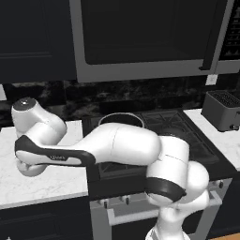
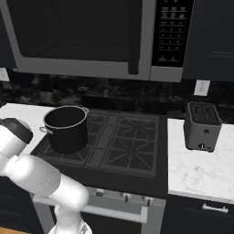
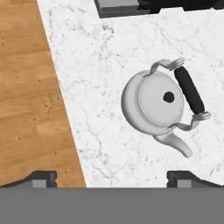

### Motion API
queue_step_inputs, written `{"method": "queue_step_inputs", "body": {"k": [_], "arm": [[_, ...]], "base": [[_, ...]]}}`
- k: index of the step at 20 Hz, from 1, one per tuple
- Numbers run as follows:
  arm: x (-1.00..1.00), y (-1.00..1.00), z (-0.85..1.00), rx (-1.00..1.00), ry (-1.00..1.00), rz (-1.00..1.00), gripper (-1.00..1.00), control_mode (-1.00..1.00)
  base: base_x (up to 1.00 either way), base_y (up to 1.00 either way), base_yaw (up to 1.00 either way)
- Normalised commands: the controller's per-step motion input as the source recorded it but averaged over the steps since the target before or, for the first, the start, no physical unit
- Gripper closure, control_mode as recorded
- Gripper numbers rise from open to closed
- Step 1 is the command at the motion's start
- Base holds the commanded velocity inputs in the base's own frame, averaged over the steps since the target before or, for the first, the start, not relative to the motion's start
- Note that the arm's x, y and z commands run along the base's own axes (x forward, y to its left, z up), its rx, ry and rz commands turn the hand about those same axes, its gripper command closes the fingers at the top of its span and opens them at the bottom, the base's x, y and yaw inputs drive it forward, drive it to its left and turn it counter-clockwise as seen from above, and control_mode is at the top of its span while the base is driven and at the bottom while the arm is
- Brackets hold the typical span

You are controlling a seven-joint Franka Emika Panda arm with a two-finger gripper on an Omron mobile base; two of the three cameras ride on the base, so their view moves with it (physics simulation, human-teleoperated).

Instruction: Pick the kettle from the counter and place it on a stove burner. Then turn the burner on.

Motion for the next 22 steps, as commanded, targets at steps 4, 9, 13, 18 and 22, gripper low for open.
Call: {"method": "queue_step_inputs", "body": {"k": [4, 9, 13, 18, 22], "arm": [[0.0, 0.08, -0.11, -0.15, -0.02, 0.0, -1.0, -1.0], [0.29, 0.0, -0.07, -0.08, -0.08, 0.0, -1.0, -1.0], [0.56, 0.0, -0.32, -0.16, -0.04, 0.0, -1.0, -1.0], [0.6, 0.0, -0.2, -0.09, 0.0, 0.0, -1.0, -1.0], [0.68, 0.01, -0.29, -0.01, 0.0, 0.0, -1.0, -1.0]], "base": [[0.0, 0.0, 0.0], [0.0, 0.0, 0.0], [0.0, 0.0, 0.0], [0.0, 0.0, 0.0], [0.0, 0.0, 0.0]]}}
